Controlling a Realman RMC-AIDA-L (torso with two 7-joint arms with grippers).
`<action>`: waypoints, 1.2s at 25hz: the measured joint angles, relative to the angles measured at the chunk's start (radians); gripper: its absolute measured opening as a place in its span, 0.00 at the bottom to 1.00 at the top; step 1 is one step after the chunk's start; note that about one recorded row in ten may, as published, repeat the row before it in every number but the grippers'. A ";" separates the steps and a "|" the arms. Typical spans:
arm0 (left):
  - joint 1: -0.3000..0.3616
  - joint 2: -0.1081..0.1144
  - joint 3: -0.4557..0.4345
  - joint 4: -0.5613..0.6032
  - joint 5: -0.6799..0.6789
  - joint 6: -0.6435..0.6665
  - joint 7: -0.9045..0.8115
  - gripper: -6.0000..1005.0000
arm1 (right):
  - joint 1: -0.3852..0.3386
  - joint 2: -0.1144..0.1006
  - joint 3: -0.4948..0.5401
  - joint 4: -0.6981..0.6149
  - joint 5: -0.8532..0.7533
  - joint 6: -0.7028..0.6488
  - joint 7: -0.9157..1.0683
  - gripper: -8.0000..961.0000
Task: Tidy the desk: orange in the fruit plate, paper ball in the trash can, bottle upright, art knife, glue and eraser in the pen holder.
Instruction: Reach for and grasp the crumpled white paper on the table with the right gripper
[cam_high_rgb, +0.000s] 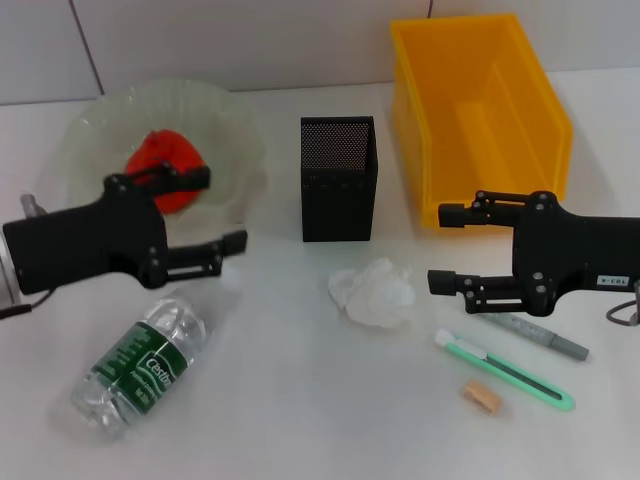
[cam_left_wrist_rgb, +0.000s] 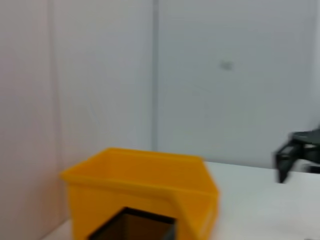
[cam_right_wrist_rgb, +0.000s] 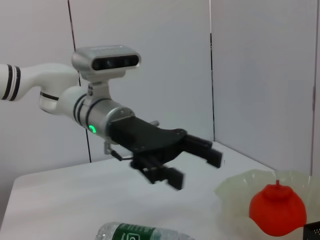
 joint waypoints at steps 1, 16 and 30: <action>-0.003 0.003 0.000 0.001 0.013 0.024 -0.006 0.85 | -0.001 0.000 0.000 -0.001 0.000 0.000 0.000 0.76; -0.058 -0.025 0.001 0.014 0.164 0.269 -0.113 0.85 | 0.024 -0.009 0.073 -0.058 -0.102 0.013 0.182 0.76; -0.065 -0.030 0.009 0.010 0.170 0.265 -0.115 0.85 | 0.185 -0.004 -0.030 -0.231 -0.405 0.017 0.625 0.75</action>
